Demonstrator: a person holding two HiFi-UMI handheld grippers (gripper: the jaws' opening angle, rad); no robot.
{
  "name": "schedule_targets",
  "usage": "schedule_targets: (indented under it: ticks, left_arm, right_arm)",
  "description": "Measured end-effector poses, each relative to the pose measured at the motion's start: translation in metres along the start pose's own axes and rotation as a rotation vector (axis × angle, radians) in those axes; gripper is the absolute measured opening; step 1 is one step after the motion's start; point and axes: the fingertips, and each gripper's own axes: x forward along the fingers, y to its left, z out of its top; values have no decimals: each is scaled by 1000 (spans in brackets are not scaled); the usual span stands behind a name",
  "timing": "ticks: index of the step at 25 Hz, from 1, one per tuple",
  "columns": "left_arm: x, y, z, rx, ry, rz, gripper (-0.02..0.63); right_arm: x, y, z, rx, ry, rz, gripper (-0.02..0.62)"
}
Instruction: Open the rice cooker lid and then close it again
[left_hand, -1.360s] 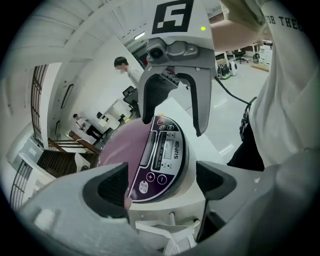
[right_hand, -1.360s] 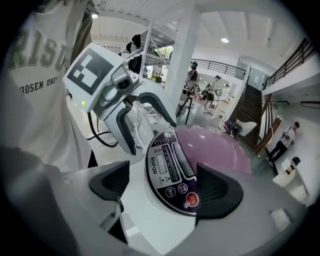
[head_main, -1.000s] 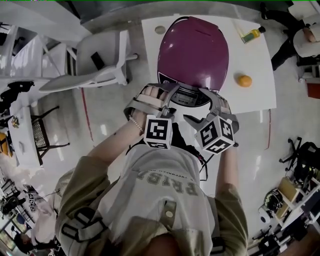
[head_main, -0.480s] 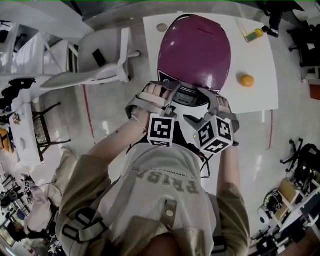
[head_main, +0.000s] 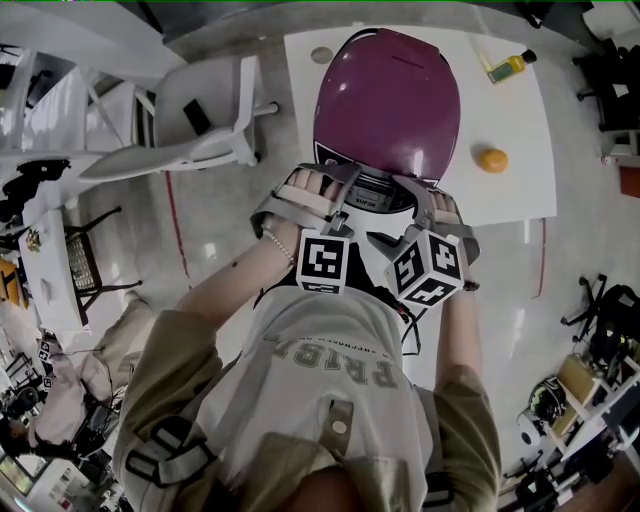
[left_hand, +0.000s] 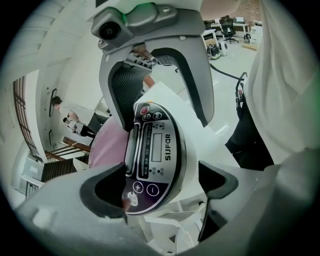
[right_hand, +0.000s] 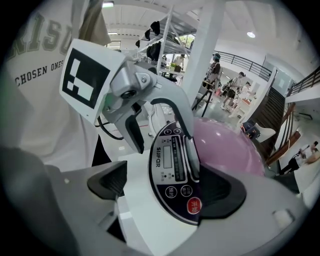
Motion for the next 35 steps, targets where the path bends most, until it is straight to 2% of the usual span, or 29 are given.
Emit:
schedule_targets:
  ticks: [13,14,23,28,35]
  left_arm:
    - [-1,-5,-4,66,60,-45,467]
    - [-1,-7,-5,72,62,-57,482]
    - [1,-7,-7,111,93,-84,497]
    - [1,-6,-5,74,70,-79,495]
    - [1,-5,-7,85,76,-72,497]
  right_arm:
    - [4,3,-6,-80,79,4,426]
    - [4,4,-7,-94,89,6,426]
    - [9,1,-17,-221,237,-36,426]
    - [10,0,-14,-175,194,-53,426]
    - [10,-2,-13,-165,198,-52,426]
